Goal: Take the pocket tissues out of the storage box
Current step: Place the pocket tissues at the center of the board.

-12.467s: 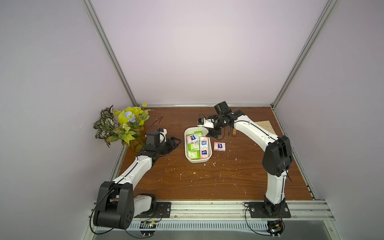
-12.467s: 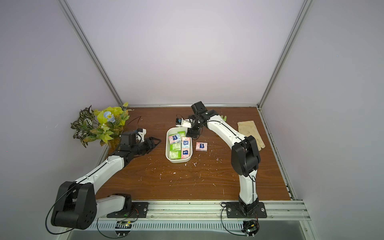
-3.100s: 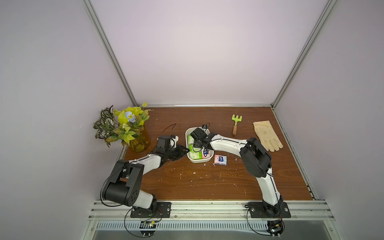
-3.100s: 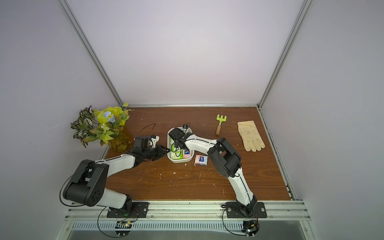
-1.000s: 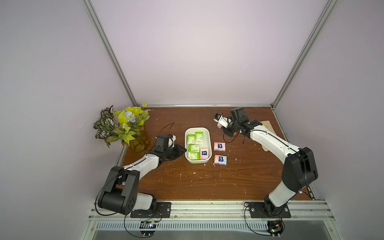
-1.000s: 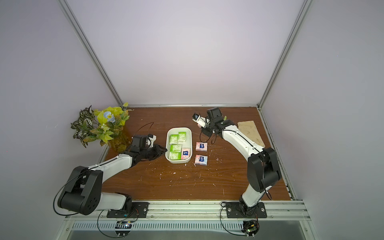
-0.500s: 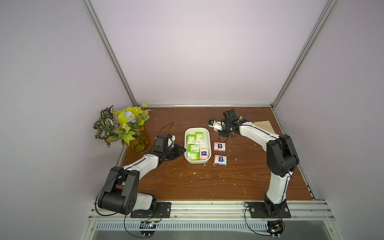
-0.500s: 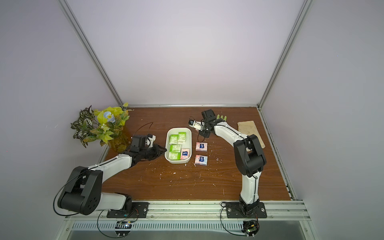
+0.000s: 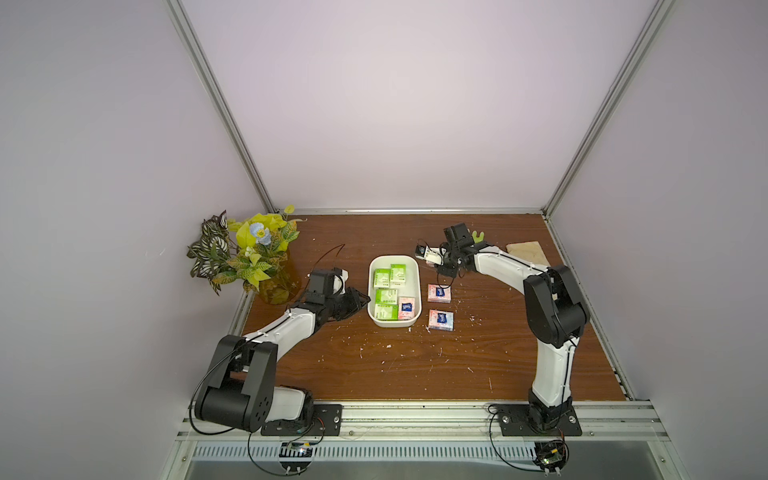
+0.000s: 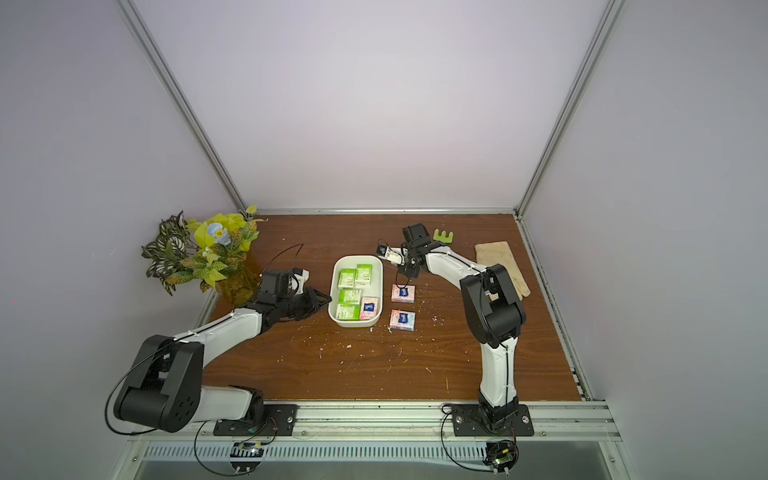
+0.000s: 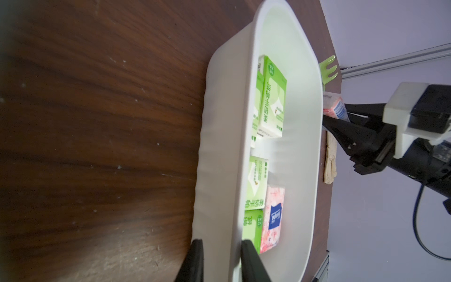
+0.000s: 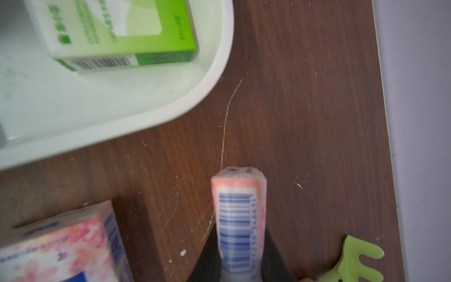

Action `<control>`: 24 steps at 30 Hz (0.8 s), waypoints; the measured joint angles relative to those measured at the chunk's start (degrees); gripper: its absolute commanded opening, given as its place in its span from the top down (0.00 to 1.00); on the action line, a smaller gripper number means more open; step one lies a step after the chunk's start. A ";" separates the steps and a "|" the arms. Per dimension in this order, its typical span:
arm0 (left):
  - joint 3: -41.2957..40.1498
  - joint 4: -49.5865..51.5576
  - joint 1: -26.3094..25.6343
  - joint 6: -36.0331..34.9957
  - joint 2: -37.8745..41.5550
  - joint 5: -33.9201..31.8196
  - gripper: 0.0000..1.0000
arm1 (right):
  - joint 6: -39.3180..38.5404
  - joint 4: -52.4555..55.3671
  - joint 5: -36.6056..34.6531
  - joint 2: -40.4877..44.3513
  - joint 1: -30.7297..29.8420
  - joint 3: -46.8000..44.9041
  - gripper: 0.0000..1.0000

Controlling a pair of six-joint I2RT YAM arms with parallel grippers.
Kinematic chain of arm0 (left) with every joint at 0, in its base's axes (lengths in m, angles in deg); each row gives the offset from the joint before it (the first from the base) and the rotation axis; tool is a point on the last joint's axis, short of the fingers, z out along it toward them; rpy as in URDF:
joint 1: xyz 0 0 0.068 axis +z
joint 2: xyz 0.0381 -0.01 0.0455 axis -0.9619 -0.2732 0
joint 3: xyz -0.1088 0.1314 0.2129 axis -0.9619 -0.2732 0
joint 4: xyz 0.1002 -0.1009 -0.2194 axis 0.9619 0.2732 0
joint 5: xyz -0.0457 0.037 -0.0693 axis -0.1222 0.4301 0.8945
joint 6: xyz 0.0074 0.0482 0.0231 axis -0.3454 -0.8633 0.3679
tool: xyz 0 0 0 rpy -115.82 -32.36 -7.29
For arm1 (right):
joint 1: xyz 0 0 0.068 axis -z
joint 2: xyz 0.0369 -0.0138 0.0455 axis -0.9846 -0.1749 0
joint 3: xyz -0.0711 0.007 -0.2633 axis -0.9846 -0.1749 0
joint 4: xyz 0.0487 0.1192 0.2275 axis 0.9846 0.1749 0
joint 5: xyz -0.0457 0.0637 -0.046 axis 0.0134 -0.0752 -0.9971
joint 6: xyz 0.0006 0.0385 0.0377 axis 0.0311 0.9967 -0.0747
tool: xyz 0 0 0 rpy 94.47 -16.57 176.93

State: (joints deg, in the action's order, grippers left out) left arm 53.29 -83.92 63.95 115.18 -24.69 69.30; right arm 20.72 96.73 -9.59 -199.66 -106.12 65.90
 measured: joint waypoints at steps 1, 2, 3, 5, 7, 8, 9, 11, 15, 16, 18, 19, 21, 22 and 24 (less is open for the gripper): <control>0.00 0.04 0.00 0.00 0.07 0.00 0.77 | -0.13 -0.33 -0.02 -0.28 0.07 -0.04 0.78; 0.00 0.11 0.00 0.00 0.11 0.00 0.77 | -0.28 -0.66 0.00 -0.44 0.13 -0.09 0.78; 0.00 0.22 0.04 -0.02 0.22 0.00 0.77 | -0.37 -0.96 0.00 -0.63 0.24 -0.09 0.78; 0.00 0.26 0.09 -0.02 0.35 0.00 0.77 | -0.66 -1.42 0.00 -0.92 0.42 -0.09 0.76; 0.00 0.46 0.11 -0.02 0.50 0.00 0.77 | -1.01 -1.53 0.00 -1.07 0.48 -0.11 0.75; 0.00 0.63 0.13 -0.02 0.63 0.00 0.77 | -1.09 -1.60 0.00 -1.07 0.55 -0.11 0.74; 0.00 0.76 0.15 -0.02 0.81 0.00 0.77 | -1.18 -1.75 0.00 -1.07 0.63 -0.11 0.73; 0.00 0.90 0.15 -0.02 1.11 0.00 0.77 | -1.38 -2.19 0.04 -1.14 0.79 -0.11 0.70; 0.00 1.14 0.15 -0.04 1.25 0.00 0.77 | -1.38 -2.95 0.55 -1.73 0.83 -0.11 0.64; 0.00 1.16 0.15 -0.04 1.25 -0.02 0.77 | -1.40 -3.10 0.79 -1.92 0.83 -0.15 0.63; 0.00 1.20 0.15 -0.04 1.27 -0.02 0.77 | -1.38 -3.26 1.07 -2.36 0.83 -0.44 0.62; 0.00 1.25 0.15 -0.04 1.33 -0.02 0.77 | -1.40 -3.45 1.09 -2.47 0.83 -0.66 0.60; -0.02 1.33 0.15 -0.04 1.60 -0.04 0.77 | -1.36 -3.58 1.16 -2.51 0.85 -1.22 0.56; -0.02 1.36 0.15 -0.04 1.70 -0.04 0.77 | -1.40 -3.61 1.20 -2.51 0.85 -1.44 0.54; -0.02 1.46 0.15 -0.04 1.99 -0.04 0.77 | -1.29 -3.56 1.31 -2.51 0.85 -1.84 0.50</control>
State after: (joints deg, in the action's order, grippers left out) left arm 53.27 -82.45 64.10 115.13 -22.70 69.26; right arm 19.43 93.17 -8.28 -202.17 -105.27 64.07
